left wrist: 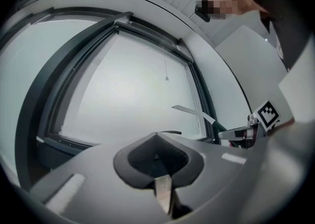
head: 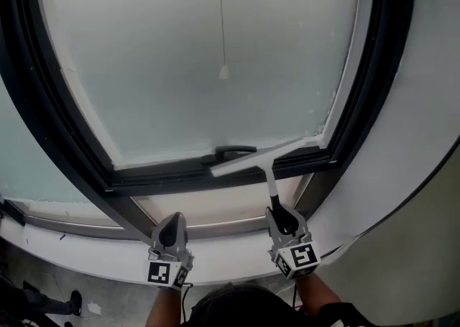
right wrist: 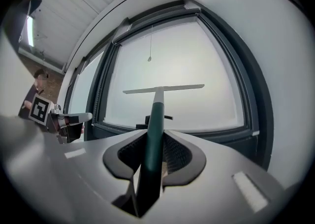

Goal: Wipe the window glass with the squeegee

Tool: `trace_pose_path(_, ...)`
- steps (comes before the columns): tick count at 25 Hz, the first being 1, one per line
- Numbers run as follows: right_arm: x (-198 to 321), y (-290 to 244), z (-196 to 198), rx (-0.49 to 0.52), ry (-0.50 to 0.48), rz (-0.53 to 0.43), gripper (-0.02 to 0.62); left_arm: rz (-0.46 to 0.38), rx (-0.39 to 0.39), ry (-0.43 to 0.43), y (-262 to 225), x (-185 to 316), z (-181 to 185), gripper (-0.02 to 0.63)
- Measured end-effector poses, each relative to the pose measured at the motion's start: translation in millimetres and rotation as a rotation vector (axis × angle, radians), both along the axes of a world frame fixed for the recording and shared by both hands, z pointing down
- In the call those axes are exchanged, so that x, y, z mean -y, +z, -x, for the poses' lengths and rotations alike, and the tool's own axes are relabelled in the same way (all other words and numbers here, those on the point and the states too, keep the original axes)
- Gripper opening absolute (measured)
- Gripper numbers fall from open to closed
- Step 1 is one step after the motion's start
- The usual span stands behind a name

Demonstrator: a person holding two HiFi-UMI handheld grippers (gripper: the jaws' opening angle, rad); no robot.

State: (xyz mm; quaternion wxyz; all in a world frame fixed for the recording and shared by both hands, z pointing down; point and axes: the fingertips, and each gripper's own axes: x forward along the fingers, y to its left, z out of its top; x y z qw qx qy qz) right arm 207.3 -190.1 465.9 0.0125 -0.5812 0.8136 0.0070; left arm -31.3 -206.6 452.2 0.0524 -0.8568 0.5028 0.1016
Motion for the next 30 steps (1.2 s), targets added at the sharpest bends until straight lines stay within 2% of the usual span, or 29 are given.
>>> trace_pose_path(3, 15.9, -25.8, -14.3, -0.023, -0.002, -0.065, 0.092, -0.008, -0.009, 0.044, -10.5, 6.1, -31.4, -0.002)
trace_pose_path(7, 36.9, -73.9, -44.9, -0.024, 0.059, -0.169, 0.092, -0.031, -0.012, 0.14, -29.0, 14.5, -69.5, -0.002)
trace_pose_path(11, 63.5, -131.4, -66.6, -0.058, 0.155, -0.267, 0.094, -0.064, 0.019, 0.206, -45.1, 31.3, -82.5, -0.002)
trace_pose_path(15, 84.7, -191.1, -71.3, -0.098, 0.231, -0.358, 0.092, -0.083, 0.025, 0.284, -60.3, 44.3, -97.0, -0.002)
trace_pose_path(18, 99.7, -225.2, -78.9, -0.086, 0.268, -0.391, 0.093, -0.089, 0.013, 0.338, -68.7, 49.9, -108.2, -0.002)
trace_pose_path(21, 110.2, -255.1, -84.8, -0.099, 0.296, -0.431, 0.092, -0.145, 0.042, 0.354, -84.0, 57.4, -116.7, -0.002)
trace_pose_path(26, 127.5, -294.5, -92.6, -0.03, 0.263, -0.461, 0.094, -0.235, 0.054, 0.364, -119.3, 68.3, -131.8, -0.002)
trace_pose_path(30, 138.5, -316.3, -95.3, -0.045, 0.287, -0.5, 0.092, -0.271, 0.0, 0.407, -147.5, 70.3, -139.2, -0.002)
